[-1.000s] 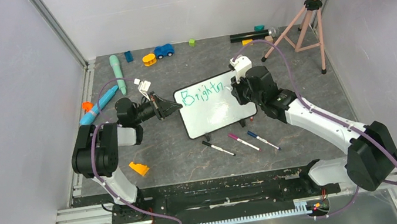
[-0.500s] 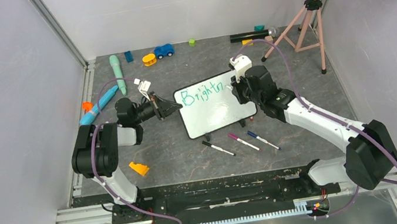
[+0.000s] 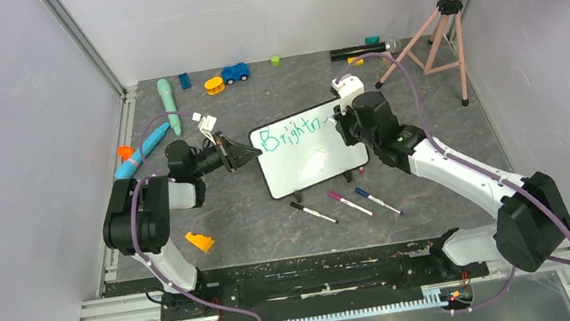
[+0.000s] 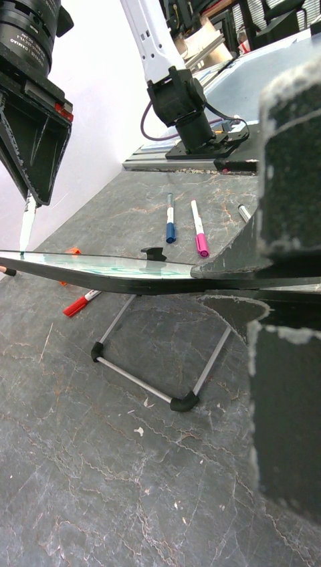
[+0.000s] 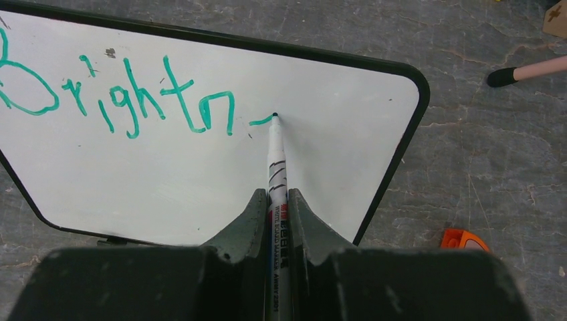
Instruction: Write a sentence on the whiteboard
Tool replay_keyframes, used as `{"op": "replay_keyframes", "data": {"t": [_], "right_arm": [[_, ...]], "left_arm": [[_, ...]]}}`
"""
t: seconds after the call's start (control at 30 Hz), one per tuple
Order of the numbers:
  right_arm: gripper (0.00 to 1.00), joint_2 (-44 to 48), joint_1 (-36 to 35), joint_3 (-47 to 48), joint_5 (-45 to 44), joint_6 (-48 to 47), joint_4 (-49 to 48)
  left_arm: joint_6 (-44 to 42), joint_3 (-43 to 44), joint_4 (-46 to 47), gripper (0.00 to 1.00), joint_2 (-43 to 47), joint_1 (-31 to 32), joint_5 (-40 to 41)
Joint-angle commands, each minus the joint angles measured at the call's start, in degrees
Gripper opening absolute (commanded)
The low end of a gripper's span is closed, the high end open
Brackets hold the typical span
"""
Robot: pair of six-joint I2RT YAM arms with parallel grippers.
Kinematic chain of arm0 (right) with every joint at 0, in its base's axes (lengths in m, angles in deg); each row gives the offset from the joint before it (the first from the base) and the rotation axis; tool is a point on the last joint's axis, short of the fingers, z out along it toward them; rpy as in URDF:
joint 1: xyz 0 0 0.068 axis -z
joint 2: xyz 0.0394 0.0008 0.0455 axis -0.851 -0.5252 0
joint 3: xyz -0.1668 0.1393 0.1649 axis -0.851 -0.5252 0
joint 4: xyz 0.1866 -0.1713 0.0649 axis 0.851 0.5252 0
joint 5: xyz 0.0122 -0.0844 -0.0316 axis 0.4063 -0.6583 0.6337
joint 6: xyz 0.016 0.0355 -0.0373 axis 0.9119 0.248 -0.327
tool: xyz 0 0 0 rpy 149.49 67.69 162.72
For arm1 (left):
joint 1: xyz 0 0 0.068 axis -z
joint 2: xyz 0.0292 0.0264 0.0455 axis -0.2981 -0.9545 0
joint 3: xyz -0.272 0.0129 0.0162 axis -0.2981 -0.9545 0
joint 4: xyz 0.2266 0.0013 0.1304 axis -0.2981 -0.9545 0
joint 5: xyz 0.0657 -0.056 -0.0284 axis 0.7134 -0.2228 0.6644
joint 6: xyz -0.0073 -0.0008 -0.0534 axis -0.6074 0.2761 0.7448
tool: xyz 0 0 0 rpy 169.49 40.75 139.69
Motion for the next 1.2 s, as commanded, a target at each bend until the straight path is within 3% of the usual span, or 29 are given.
{"op": "replay_keyframes", "data": {"t": [0.0, 0.57, 1.17], "right_arm": [[0.0, -1.1, 0.5, 3.4, -1.0, -0.3, -1.1], [0.0, -1.9, 0.5, 2.4, 5.0, -0.5, -0.1], [0.0, 1.7, 0.5, -1.6, -0.3, -0.8, 1.9]], "left_arm": [[-5.1, 0.6, 0.0, 0.02, 1.3, 0.6, -1.3], [-5.2, 0.6, -0.1, 0.02, 1.3, 0.6, -1.2], [-5.2, 0.6, -0.1, 0.02, 1.4, 0.6, -1.2]]}}
